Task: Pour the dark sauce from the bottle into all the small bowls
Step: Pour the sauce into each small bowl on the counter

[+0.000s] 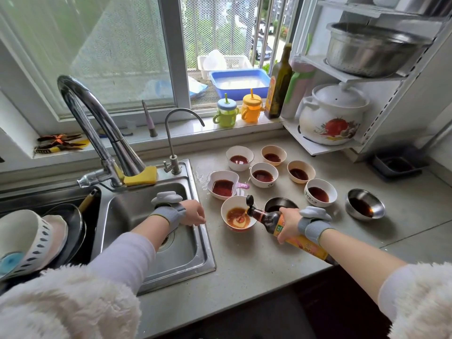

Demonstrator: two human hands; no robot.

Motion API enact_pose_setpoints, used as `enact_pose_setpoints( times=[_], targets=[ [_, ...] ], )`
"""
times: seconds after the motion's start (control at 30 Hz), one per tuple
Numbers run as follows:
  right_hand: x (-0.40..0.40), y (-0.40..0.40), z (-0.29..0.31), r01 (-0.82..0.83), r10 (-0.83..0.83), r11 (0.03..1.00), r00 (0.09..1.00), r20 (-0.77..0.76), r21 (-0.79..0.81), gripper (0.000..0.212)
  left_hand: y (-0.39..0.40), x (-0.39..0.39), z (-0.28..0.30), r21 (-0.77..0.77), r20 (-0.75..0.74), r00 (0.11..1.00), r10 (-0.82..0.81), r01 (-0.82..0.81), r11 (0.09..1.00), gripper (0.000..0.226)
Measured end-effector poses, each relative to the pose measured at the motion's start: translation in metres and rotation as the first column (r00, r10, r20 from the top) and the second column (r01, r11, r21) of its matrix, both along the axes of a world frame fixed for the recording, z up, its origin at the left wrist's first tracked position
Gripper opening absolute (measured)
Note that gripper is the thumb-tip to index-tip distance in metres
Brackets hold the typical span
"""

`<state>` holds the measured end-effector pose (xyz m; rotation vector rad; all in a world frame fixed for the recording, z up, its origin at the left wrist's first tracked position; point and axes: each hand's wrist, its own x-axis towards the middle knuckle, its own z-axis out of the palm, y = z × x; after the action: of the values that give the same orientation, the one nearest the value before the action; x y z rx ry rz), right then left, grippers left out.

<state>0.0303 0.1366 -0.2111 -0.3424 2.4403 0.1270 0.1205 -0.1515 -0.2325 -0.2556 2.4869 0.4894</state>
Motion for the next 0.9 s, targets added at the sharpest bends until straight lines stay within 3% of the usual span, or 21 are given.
enact_pose_setpoints(
  times=[0.9],
  targets=[
    [-0.0094, -0.0028, 0.0053, -0.032, 0.032, 0.998, 0.999, 0.008, 0.047, 0.082, -0.0001, -0.0058, -0.0012, -0.019, 0.034, 0.999, -0.013, 0.014, 1.0, 0.035]
  ],
)
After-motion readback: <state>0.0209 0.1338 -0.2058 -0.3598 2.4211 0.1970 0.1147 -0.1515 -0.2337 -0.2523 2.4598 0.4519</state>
